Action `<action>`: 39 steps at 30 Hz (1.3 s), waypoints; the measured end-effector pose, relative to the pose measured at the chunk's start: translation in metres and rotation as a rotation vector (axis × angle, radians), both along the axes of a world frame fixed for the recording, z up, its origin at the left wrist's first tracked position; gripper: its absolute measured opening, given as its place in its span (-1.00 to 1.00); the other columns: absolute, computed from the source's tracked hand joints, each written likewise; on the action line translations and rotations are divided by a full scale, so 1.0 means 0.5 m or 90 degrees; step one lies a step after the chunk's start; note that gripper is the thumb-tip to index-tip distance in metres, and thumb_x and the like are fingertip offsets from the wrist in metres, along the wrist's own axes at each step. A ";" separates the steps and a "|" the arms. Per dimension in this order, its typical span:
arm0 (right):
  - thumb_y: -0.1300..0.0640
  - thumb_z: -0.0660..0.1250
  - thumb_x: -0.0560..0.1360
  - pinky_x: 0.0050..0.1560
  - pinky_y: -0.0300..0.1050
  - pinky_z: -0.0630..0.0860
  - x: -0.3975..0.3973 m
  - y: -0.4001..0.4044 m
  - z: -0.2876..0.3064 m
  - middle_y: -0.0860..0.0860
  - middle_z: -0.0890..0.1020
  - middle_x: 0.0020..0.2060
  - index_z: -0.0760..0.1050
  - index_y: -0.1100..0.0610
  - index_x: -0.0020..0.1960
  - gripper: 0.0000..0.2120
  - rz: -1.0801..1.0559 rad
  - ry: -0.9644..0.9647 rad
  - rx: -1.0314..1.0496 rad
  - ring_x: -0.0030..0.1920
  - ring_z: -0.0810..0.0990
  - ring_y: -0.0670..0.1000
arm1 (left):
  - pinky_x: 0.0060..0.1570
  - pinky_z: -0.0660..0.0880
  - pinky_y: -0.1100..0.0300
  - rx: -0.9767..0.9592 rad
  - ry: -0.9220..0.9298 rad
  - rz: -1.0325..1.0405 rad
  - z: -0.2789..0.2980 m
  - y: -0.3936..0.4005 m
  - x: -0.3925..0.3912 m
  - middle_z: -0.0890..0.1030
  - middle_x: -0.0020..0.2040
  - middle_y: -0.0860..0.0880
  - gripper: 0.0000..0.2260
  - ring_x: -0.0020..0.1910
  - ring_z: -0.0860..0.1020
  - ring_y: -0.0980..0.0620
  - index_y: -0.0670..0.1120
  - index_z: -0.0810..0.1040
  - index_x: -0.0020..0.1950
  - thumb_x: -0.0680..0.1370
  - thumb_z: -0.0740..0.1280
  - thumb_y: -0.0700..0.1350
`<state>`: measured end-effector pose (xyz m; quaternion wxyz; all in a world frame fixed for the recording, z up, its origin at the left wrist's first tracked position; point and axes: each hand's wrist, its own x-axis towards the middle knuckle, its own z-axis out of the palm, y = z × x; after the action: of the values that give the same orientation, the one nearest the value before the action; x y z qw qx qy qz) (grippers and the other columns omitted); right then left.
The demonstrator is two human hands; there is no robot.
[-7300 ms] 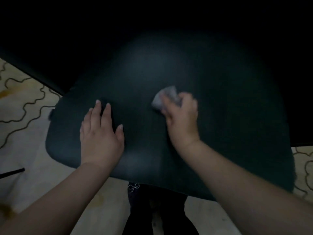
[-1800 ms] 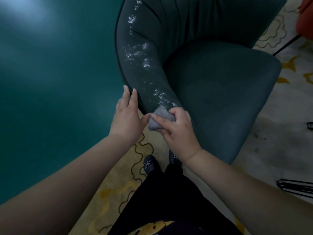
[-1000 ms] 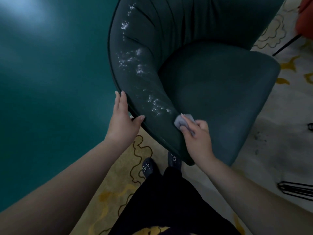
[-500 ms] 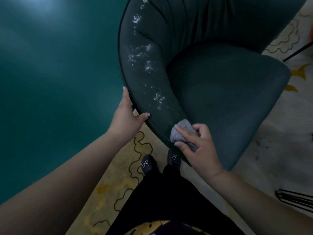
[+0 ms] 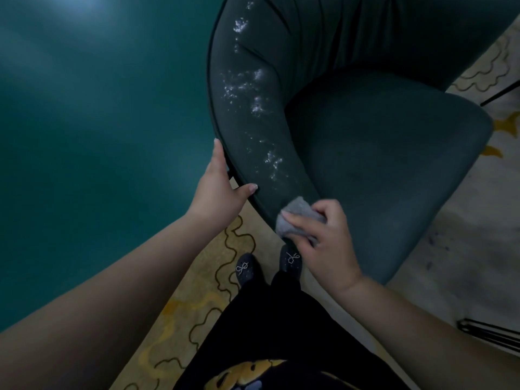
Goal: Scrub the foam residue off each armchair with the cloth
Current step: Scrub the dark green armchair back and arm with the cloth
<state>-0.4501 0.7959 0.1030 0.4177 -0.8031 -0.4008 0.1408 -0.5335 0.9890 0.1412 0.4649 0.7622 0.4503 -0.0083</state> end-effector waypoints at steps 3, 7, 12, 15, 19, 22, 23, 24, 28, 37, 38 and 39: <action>0.27 0.50 0.33 0.06 -0.13 0.43 0.010 0.066 0.002 0.01 0.35 -0.02 0.64 -0.03 0.10 -0.61 0.014 0.021 0.000 0.02 0.42 0.09 | 0.33 0.40 0.01 -0.004 -0.004 0.002 -0.001 0.003 0.000 0.30 0.49 0.08 -0.08 0.37 0.41 0.07 0.04 -0.17 0.58 0.48 0.46 -0.13; 0.26 0.48 0.36 0.10 -0.35 0.39 0.011 -0.001 -0.015 -0.04 0.36 -0.03 0.56 -0.15 0.15 -0.54 -0.071 0.107 0.017 0.02 0.45 -0.03 | 0.33 0.41 -0.02 -0.031 -0.018 0.009 0.001 0.017 0.003 0.27 0.49 0.14 -0.09 0.35 0.43 0.05 0.10 -0.16 0.57 0.48 0.45 -0.11; 0.18 0.46 0.42 0.05 -0.58 0.26 0.047 0.053 -0.025 -0.17 0.34 -0.05 0.51 -0.27 0.12 -0.57 -0.139 0.204 -0.008 0.00 0.39 -0.32 | 0.32 0.41 -0.05 -0.029 -0.011 0.008 -0.006 0.025 0.006 0.24 0.50 0.17 -0.04 0.37 0.42 0.05 0.13 -0.21 0.56 0.47 0.47 -0.10; 0.13 0.43 0.45 0.18 -0.52 0.25 0.082 0.159 -0.017 -0.05 0.34 0.01 0.47 -0.19 0.23 -0.58 -0.044 0.162 -0.006 0.10 0.40 -0.10 | 0.31 0.42 -0.04 -0.025 -0.011 0.012 -0.013 0.025 0.004 0.22 0.51 0.16 -0.03 0.36 0.42 0.04 0.13 -0.22 0.56 0.46 0.48 -0.11; 0.15 0.42 0.45 0.24 -0.05 0.44 0.074 0.108 -0.019 -0.04 0.31 0.05 0.40 -0.29 0.28 -0.48 0.030 0.128 -0.012 0.15 0.39 0.08 | 0.31 0.42 -0.05 -0.056 -0.015 0.008 -0.012 0.031 0.003 0.22 0.44 0.28 -0.02 0.37 0.40 0.04 0.17 -0.25 0.54 0.46 0.47 -0.13; 0.12 0.40 0.43 0.20 -0.09 0.44 0.047 0.046 -0.023 -0.11 0.29 0.03 0.40 -0.39 0.25 -0.46 0.040 0.124 0.005 0.13 0.39 0.06 | 0.31 0.43 -0.04 -0.087 -0.025 -0.012 -0.012 0.040 -0.001 0.19 0.19 0.54 -0.02 0.34 0.43 0.07 0.16 -0.30 0.53 0.49 0.43 -0.19; 0.14 0.41 0.43 0.19 -0.11 0.44 0.052 0.061 -0.025 -0.11 0.29 0.03 0.41 -0.38 0.25 -0.45 0.040 0.126 0.004 0.13 0.39 0.07 | 0.31 0.43 -0.04 -0.099 -0.030 -0.017 -0.015 0.042 -0.003 0.17 0.14 0.57 -0.02 0.34 0.44 0.07 0.16 -0.31 0.53 0.50 0.42 -0.21; 0.18 0.43 0.43 0.19 -0.11 0.44 0.062 0.093 -0.024 -0.10 0.29 0.03 0.42 -0.34 0.25 -0.45 0.040 0.120 0.001 0.13 0.39 0.08 | 0.31 0.43 -0.04 -0.110 -0.033 -0.022 -0.016 0.044 -0.005 0.17 0.14 0.57 -0.02 0.33 0.44 0.08 0.16 -0.32 0.53 0.50 0.41 -0.23; 0.21 0.43 0.44 0.26 -0.01 0.42 0.116 0.253 -0.014 0.00 0.31 0.05 0.43 -0.20 0.25 -0.50 0.037 0.113 0.016 0.16 0.37 0.12 | 0.17 0.52 0.13 -0.146 -0.048 -0.026 -0.018 0.051 -0.011 0.16 0.07 0.69 0.00 0.27 0.50 0.14 0.19 -0.33 0.52 0.49 0.40 -0.29; 0.19 0.41 0.42 0.15 -0.31 0.32 0.095 0.156 -0.020 -0.02 0.33 0.04 0.47 -0.24 0.25 -0.51 0.122 0.036 -0.005 0.09 0.36 0.09 | 0.08 0.58 0.11 -0.211 -0.075 0.016 -0.020 0.042 -0.013 0.14 0.03 0.75 0.16 0.25 0.51 0.13 0.29 -0.32 0.49 0.36 0.54 -0.28; 0.19 0.42 0.42 0.13 -0.33 0.28 0.104 0.201 -0.017 0.04 0.36 0.04 0.50 -0.19 0.23 -0.54 0.129 0.009 -0.004 0.08 0.35 0.10 | 0.09 0.58 0.08 -0.206 -0.075 0.015 -0.021 0.041 -0.012 0.15 0.04 0.75 0.17 0.23 0.52 0.14 0.29 -0.32 0.48 0.35 0.55 -0.27; 0.19 0.43 0.42 0.12 -0.30 0.27 0.113 0.249 -0.011 0.09 0.39 0.03 0.53 -0.15 0.22 -0.57 0.133 -0.015 -0.002 0.07 0.34 0.10 | 0.10 0.57 0.06 -0.202 -0.077 0.013 -0.024 0.042 -0.012 0.17 0.03 0.76 0.16 0.21 0.53 0.14 0.30 -0.31 0.49 0.35 0.55 -0.26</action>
<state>-0.3936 0.9202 0.0974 0.3948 -0.7594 -0.4867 0.1748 -0.5393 1.0098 0.1294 0.6055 0.6740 0.4221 -0.0288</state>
